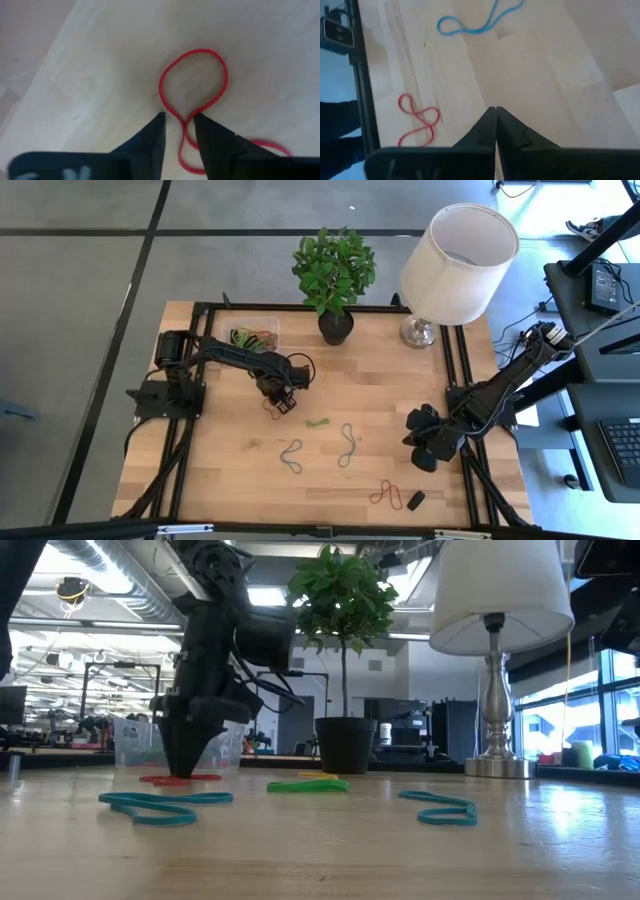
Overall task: Pick and place rubber bands into bin
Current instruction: Put the red rubber band into the transparent bin
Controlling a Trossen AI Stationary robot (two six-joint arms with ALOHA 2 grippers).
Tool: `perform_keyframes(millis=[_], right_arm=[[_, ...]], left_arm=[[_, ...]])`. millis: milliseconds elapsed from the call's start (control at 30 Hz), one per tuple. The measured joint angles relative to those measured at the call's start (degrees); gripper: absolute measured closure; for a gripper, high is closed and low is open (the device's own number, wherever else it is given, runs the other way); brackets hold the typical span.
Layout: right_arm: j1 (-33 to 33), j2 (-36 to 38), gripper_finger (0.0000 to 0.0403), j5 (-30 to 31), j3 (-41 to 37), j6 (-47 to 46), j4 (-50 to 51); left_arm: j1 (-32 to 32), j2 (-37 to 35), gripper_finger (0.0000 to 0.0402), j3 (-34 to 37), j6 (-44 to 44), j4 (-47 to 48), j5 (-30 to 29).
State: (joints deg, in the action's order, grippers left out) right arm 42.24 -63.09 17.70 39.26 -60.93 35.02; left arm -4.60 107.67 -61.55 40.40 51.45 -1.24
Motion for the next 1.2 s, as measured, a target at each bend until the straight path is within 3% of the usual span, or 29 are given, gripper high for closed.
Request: perform_keyframes(millis=[200, 367, 633, 900, 1200], right_arm=[[0.0, 0.0, 0.0394, 2.3, 0.0, -0.2, -1.4], [0.0, 0.0, 0.0394, 4.1, 0.0, -1.7, -1.6], [-0.9, 0.0, 0.0394, 11.9, 0.0, -3.5, -4.8], [-5.3, 0.0, 0.0394, 12.0, 0.0, -3.4, -8.1], [-9.9, 0.0, 0.0394, 12.1, 0.0, -3.4, -12.5]], left_arm=[[-0.4, 0.3, 0.0388, -1.4, -1.8, 0.8, 2.3], [0.2, -1.8, 0.0399, -6.5, -6.1, 2.8, 2.3], [-2.6, -14.7, 0.04, -12.9, -13.3, 7.8, -3.0], [-15.6, -27.3, 0.04, -13.2, -21.4, 15.7, -9.8], [-35.0, -30.0, 0.04, -6.5, -33.4, 15.6, -8.9]])
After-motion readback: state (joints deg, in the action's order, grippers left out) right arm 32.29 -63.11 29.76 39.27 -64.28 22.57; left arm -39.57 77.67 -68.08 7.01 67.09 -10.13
